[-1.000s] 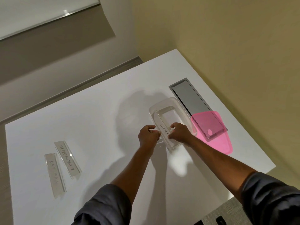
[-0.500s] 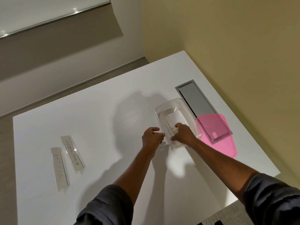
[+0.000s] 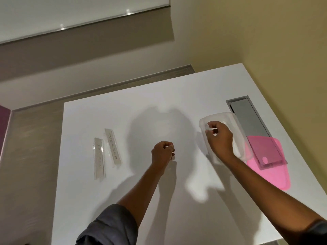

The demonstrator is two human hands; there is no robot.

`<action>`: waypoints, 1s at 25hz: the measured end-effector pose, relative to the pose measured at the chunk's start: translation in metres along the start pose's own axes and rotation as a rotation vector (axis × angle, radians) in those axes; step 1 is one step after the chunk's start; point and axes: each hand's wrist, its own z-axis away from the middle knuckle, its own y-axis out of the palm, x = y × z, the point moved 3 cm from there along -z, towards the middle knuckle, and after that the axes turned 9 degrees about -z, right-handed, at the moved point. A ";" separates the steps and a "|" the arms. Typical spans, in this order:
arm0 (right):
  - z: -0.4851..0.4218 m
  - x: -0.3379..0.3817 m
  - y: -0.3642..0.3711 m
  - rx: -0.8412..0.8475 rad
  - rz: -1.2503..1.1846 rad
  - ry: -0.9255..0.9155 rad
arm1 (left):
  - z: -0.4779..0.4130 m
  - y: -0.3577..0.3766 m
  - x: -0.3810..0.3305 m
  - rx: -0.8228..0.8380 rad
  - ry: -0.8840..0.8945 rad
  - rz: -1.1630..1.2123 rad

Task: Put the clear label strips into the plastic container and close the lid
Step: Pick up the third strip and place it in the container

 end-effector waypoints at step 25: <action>0.162 0.076 0.304 0.828 0.161 0.101 | -0.035 -0.205 0.130 -0.390 -0.187 0.070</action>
